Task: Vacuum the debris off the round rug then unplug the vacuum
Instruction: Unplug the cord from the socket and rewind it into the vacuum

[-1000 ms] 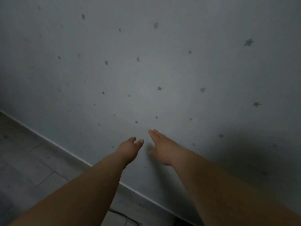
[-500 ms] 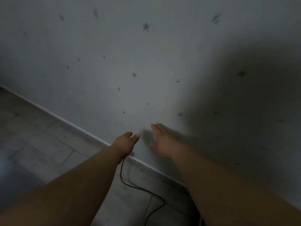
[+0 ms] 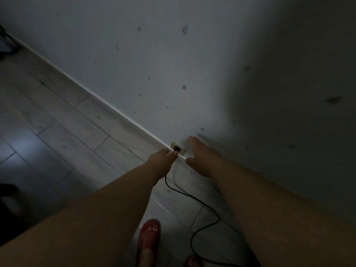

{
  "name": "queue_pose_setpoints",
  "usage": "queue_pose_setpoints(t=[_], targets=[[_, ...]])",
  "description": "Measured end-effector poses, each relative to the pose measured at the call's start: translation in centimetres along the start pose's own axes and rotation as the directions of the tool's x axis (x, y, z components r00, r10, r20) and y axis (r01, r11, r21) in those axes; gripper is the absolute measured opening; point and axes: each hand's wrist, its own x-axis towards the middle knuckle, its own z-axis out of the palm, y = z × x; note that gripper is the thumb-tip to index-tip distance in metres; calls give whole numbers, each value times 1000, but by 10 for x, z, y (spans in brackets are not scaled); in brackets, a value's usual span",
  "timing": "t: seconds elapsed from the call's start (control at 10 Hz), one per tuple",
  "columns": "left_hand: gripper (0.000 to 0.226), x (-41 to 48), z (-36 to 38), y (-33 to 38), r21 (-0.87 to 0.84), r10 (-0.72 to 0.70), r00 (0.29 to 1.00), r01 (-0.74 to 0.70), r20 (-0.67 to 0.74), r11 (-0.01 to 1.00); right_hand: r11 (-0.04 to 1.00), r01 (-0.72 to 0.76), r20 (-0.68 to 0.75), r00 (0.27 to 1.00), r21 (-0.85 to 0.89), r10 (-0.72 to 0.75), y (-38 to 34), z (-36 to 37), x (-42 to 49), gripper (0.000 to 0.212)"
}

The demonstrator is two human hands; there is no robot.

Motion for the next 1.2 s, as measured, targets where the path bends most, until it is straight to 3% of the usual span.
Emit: queue_pose_setpoints(t=[0.3,0.5,0.6,0.7,0.8,0.9,1.1,1.2], targets=[[51,139,24,-68,23,-50,995,48,86,999,973,-188,26,982,135,186,29,85,136,63],[52,216,54,-95,49,-53,994,48,99,998,931,-341,48,940,134,337,58,140,210,51],[51,245,69,-109,52,-66,989,60,135,997,829,-499,127,867,255,482,64,154,232,51],[54,261,80,-117,80,-107,982,95,153,992,804,-499,184,867,325,464,72,173,256,63],[55,274,88,-122,70,-147,978,138,147,988,684,-594,267,804,424,532,82,188,280,61],[51,300,99,-139,-9,-140,981,142,136,990,377,-499,242,798,781,552,78,197,279,52],[36,315,104,-143,-63,-90,980,103,177,993,258,-522,354,795,813,493,75,199,304,48],[32,313,106,-142,-89,-90,979,108,181,990,203,-498,343,790,843,509,74,201,308,40]])
